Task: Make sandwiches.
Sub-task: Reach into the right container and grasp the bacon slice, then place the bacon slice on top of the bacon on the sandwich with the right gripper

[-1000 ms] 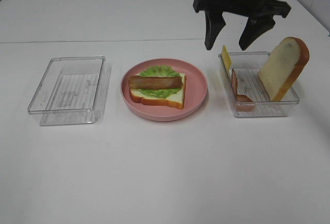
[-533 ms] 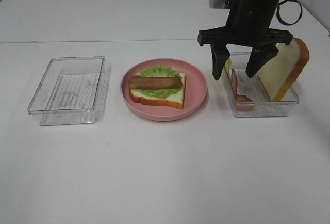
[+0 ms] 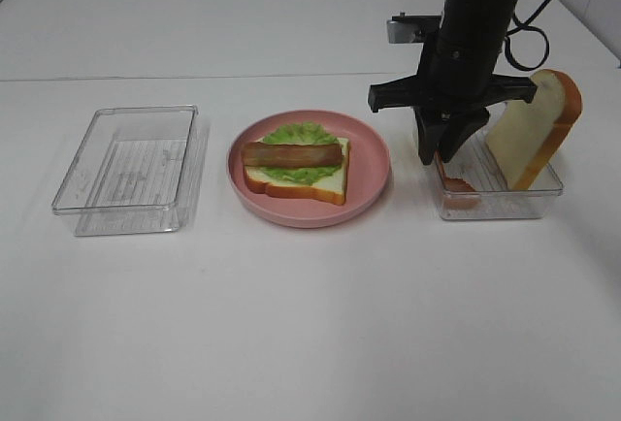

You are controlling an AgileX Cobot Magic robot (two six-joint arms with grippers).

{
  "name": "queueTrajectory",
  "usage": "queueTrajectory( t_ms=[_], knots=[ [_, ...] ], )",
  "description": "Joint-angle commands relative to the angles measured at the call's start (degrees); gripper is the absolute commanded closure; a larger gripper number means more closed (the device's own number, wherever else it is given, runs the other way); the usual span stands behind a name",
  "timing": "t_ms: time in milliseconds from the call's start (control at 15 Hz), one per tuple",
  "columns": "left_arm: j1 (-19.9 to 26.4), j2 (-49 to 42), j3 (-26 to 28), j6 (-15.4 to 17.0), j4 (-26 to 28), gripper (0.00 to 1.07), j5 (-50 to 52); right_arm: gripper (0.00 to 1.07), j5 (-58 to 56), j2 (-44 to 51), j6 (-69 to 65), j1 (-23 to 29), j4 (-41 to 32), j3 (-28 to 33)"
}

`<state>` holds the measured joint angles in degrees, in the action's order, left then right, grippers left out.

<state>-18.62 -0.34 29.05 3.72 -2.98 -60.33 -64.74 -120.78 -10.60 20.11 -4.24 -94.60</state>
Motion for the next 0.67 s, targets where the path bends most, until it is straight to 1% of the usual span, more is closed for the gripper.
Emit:
queueTrajectory(
  t_ms=[67, 267, 333, 467, 533, 667],
  knots=[
    [0.0, -1.1, -0.3, -0.1, -0.1, 0.30, 0.6, 1.07, -0.2, -0.2, -0.6, -0.1, 0.5, 0.2],
    [0.0, -1.1, -0.3, -0.1, -0.1, 0.30, 0.6, 1.07, -1.6, 0.2, -0.2, -0.1, 0.5, 0.2],
    [0.0, -1.1, -0.3, -0.1, -0.1, 0.30, 0.6, 1.07, -4.0, 2.6, -0.2, -0.1, 0.5, 0.2],
    [0.0, -1.1, -0.3, -0.1, -0.1, 0.30, 0.6, 1.07, -4.9, 6.1, 0.0, -0.1, 0.0, 0.2],
    [0.0, -1.1, -0.3, -0.1, -0.1, 0.30, 0.6, 1.07, -4.4, 9.8, 1.2, -0.1, -2.3, 0.2],
    [0.0, -1.1, -0.3, -0.1, -0.1, 0.30, 0.6, 1.07, -3.1, 13.8, 2.6, -0.1, -7.2, 0.2]
  ],
)
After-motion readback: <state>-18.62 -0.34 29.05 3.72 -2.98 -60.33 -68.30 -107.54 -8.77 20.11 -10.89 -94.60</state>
